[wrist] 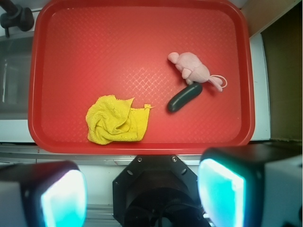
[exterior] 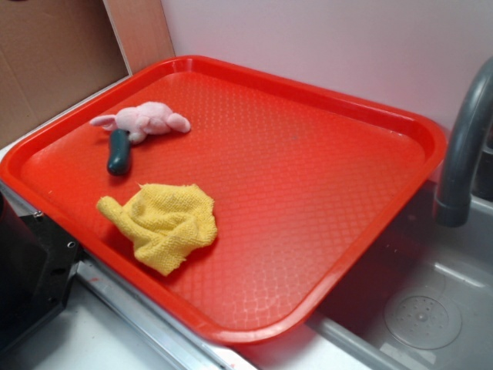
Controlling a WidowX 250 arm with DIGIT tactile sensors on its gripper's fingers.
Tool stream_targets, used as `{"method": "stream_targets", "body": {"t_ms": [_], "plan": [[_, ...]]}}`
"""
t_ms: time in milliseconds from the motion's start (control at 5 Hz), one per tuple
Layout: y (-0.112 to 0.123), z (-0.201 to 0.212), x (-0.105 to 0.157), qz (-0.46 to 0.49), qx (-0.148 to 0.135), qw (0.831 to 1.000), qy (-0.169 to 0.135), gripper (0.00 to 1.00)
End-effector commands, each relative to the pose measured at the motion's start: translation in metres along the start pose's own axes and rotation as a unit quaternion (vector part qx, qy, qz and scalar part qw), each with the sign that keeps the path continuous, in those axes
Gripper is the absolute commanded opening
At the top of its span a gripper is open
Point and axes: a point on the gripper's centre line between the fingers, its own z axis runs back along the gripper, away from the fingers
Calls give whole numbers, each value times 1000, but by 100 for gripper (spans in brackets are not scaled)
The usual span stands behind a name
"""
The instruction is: Grab the plastic pickle.
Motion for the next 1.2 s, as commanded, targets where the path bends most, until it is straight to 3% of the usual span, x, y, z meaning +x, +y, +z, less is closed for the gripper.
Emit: {"method": "stream_targets", "body": {"t_ms": [0, 200, 400, 600, 800, 1000], "plan": [[0, 0, 0, 0, 0, 1000, 0, 100], [20, -15, 9, 126, -4, 992, -2, 100], [35, -32, 11, 249, -13, 968, -17, 100], [58, -63, 17, 338, 25, 939, -50, 100], [68, -90, 24, 358, 23, 932, -41, 100], [76, -115, 27, 388, 29, 919, -69, 100]]}}
